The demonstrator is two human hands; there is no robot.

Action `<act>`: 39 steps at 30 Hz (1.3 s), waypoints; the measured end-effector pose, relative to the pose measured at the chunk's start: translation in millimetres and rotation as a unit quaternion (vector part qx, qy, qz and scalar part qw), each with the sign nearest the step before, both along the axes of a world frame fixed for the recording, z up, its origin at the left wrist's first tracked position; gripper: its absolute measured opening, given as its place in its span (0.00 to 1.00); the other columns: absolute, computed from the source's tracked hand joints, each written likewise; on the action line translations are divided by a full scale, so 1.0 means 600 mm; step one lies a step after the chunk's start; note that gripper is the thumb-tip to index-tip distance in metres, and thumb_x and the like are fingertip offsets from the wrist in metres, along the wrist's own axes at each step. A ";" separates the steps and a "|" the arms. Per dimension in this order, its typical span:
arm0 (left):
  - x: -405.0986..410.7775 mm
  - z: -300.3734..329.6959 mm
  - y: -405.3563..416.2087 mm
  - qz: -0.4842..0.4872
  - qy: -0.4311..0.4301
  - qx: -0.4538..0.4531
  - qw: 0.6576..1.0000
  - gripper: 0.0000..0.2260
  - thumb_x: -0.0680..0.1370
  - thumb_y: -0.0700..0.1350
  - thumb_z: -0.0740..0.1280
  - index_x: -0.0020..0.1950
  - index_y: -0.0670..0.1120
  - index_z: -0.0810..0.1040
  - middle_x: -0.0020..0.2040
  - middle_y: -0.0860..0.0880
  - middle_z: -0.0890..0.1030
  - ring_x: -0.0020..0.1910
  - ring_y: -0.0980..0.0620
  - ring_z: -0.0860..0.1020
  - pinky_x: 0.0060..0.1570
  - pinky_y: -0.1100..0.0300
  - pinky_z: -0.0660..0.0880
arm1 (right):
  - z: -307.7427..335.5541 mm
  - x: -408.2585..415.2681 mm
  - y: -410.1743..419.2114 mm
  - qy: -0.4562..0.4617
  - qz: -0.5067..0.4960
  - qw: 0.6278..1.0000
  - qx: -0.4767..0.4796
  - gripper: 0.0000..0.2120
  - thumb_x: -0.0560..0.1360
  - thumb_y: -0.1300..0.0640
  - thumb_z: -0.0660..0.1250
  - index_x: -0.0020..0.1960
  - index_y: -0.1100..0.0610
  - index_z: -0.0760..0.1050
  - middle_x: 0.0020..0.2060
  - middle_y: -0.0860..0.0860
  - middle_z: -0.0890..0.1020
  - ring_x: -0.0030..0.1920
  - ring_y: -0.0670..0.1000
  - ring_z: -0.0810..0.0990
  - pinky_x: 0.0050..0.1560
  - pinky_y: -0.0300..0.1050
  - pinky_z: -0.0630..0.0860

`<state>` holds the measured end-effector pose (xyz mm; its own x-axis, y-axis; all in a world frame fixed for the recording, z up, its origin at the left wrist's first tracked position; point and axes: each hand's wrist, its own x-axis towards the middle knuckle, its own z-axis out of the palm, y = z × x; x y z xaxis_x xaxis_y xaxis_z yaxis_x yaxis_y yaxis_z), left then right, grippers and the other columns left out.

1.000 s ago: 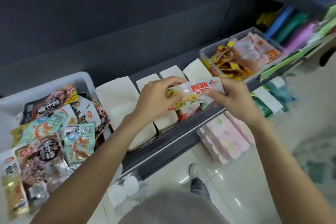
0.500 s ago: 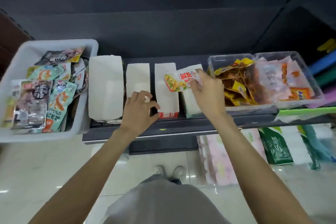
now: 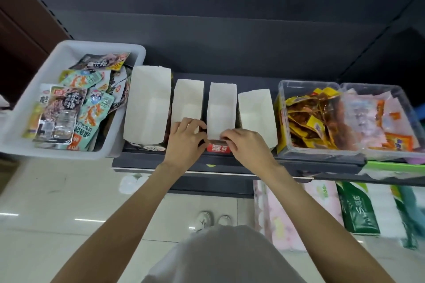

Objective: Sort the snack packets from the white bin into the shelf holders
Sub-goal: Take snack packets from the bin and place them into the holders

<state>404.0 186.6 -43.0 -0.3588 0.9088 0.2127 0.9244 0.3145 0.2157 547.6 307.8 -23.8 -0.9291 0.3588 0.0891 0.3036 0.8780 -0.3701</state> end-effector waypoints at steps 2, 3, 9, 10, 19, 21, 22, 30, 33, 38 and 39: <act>0.002 -0.005 -0.003 0.000 0.006 0.003 1.000 0.06 0.65 0.45 0.78 0.36 0.47 0.83 0.52 0.51 0.80 0.54 0.47 0.74 0.49 0.51 0.70 | -0.007 0.015 -0.006 0.005 0.005 0.999 -0.035 0.10 0.77 0.59 0.66 0.58 0.56 0.78 0.50 0.53 0.84 0.47 0.54 0.83 0.53 0.48 0.79; 0.004 -0.007 -0.005 0.000 0.006 0.006 1.000 0.06 0.64 0.43 0.78 0.36 0.46 0.82 0.52 0.51 0.81 0.55 0.46 0.74 0.50 0.51 0.71 | -0.011 0.021 -0.008 0.013 0.010 0.999 -0.044 0.10 0.77 0.58 0.67 0.57 0.56 0.79 0.49 0.53 0.84 0.46 0.54 0.83 0.51 0.50 0.80; 0.013 0.017 -0.027 0.048 -0.053 0.070 0.995 0.08 0.64 0.34 0.74 0.35 0.47 0.81 0.52 0.49 0.81 0.54 0.46 0.75 0.48 0.57 0.74 | -0.001 0.047 -0.008 -0.015 0.032 0.996 -0.087 0.18 0.75 0.63 0.66 0.65 0.54 0.75 0.61 0.50 0.79 0.60 0.51 0.75 0.59 0.48 0.76; 0.014 0.031 -0.036 0.067 -0.060 0.079 0.993 0.08 0.65 0.34 0.73 0.36 0.47 0.81 0.52 0.50 0.81 0.54 0.47 0.76 0.46 0.60 0.74 | 0.008 0.053 -0.005 -0.031 0.036 0.994 -0.094 0.21 0.76 0.63 0.65 0.67 0.52 0.73 0.64 0.49 0.76 0.64 0.50 0.72 0.63 0.46 0.73; -0.053 0.122 -0.168 0.161 -0.192 0.205 0.946 0.08 0.78 0.39 0.66 0.55 0.46 0.79 0.52 0.57 0.80 0.47 0.65 0.76 0.46 0.74 0.70 | 0.122 -0.060 -0.046 0.070 0.097 0.984 -0.135 0.15 0.78 0.64 0.61 0.60 0.52 0.79 0.55 0.46 0.81 0.56 0.45 0.77 0.59 0.40 0.73; -0.088 0.127 -0.208 0.225 -0.247 0.243 0.911 0.08 0.79 0.41 0.64 0.57 0.48 0.77 0.50 0.59 0.81 0.47 0.63 0.77 0.44 0.72 0.71 | 0.128 -0.125 -0.080 0.073 0.141 0.978 -0.132 0.14 0.78 0.64 0.60 0.59 0.53 0.79 0.55 0.46 0.82 0.55 0.47 0.78 0.57 0.44 0.75; -0.113 0.124 -0.227 0.257 -0.252 0.249 0.899 0.08 0.79 0.42 0.64 0.58 0.49 0.76 0.49 0.59 0.81 0.47 0.62 0.78 0.43 0.70 0.72 | 0.130 -0.159 -0.097 0.071 0.158 0.977 -0.128 0.14 0.78 0.64 0.60 0.60 0.53 0.79 0.55 0.46 0.81 0.56 0.48 0.77 0.57 0.44 0.74; -0.352 0.071 -0.306 0.287 -0.150 0.031 0.946 0.18 0.73 0.47 0.72 0.61 0.46 0.78 0.57 0.46 0.80 0.56 0.45 0.77 0.55 0.54 0.71 | 0.079 -0.448 -0.200 -0.035 0.119 0.992 -0.019 0.22 0.79 0.49 0.62 0.71 0.55 0.68 0.65 0.54 0.75 0.64 0.56 0.72 0.63 0.49 0.66; -0.402 0.052 -0.306 0.235 -0.144 -0.088 0.957 0.25 0.73 0.59 0.69 0.66 0.49 0.73 0.65 0.47 0.74 0.65 0.45 0.70 0.63 0.50 0.68 | 0.058 -0.515 -0.216 -0.151 0.028 0.985 0.078 0.31 0.75 0.43 0.66 0.71 0.57 0.64 0.60 0.58 0.77 0.62 0.60 0.72 0.63 0.55 0.66; -0.436 0.047 -0.307 0.188 -0.184 -0.097 0.960 0.22 0.76 0.60 0.62 0.66 0.50 0.73 0.64 0.49 0.74 0.63 0.47 0.72 0.60 0.51 0.70 | 0.089 -0.527 -0.219 -0.147 -0.081 0.984 -0.057 0.07 0.75 0.60 0.65 0.38 0.57 0.72 0.37 0.53 0.75 0.46 0.59 0.76 0.39 0.47 0.68; -0.440 0.051 -0.306 0.191 -0.208 -0.073 0.957 0.22 0.77 0.60 0.61 0.66 0.51 0.72 0.62 0.49 0.76 0.60 0.48 0.75 0.56 0.53 0.72 | 0.099 -0.518 -0.209 -0.122 -0.108 0.982 -0.092 0.10 0.76 0.60 0.63 0.35 0.57 0.70 0.36 0.52 0.74 0.44 0.58 0.74 0.36 0.47 0.65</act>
<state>139.7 2.8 -12.1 -0.6966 0.7037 -0.1399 0.5802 0.6671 0.4673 236.9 182.2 35.4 -0.8158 0.5387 -0.2105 0.5740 0.7091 -0.4095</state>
